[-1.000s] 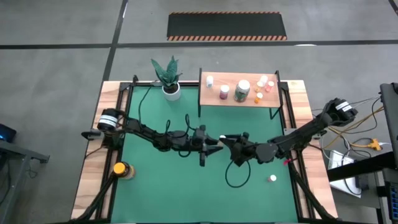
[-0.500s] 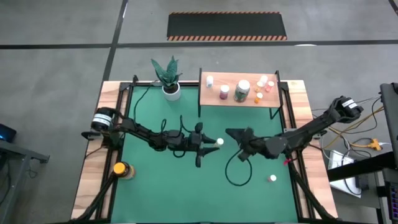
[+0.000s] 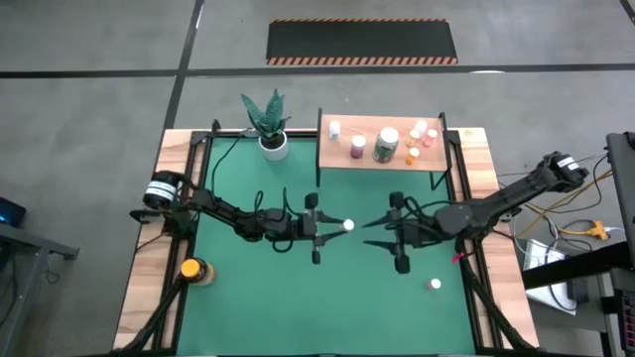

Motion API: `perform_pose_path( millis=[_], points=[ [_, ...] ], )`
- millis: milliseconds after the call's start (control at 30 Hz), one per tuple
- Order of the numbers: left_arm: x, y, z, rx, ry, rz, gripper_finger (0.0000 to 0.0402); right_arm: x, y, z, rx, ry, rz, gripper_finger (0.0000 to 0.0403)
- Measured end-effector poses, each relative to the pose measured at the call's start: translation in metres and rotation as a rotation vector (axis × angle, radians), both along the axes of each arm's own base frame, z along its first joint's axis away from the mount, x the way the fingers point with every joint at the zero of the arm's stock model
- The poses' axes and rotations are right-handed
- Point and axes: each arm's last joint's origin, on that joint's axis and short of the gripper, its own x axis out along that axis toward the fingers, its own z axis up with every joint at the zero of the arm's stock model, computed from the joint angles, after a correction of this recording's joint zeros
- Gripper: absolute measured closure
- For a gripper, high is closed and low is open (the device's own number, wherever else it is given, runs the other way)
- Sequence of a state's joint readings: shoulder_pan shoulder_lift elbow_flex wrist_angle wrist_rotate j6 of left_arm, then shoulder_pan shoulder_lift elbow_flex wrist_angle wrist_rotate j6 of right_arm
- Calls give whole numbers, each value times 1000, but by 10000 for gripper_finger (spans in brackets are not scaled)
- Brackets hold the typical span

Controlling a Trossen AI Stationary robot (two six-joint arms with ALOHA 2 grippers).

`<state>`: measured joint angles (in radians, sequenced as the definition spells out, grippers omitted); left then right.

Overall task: Pick and place medicine bottles onto shelf by color
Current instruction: Put the light yellow pill bottle on the shelf

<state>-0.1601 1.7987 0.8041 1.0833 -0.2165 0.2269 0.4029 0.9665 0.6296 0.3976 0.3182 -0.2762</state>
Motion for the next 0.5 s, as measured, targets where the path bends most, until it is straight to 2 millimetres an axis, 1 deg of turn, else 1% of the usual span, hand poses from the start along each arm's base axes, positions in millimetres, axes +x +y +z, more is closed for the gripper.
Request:
perform_pose_path(
  millis=[133,300,500],
  points=[
    [3,-2,5,34,-18,-1,311,12,3,-11,40,16,-46,243],
    [3,-2,7,39,-30,-2,311,25,5,-24,-9,23,-160,243],
    [3,-3,8,37,-34,-4,311,35,7,-30,-47,-10,-248,251]
  ],
)
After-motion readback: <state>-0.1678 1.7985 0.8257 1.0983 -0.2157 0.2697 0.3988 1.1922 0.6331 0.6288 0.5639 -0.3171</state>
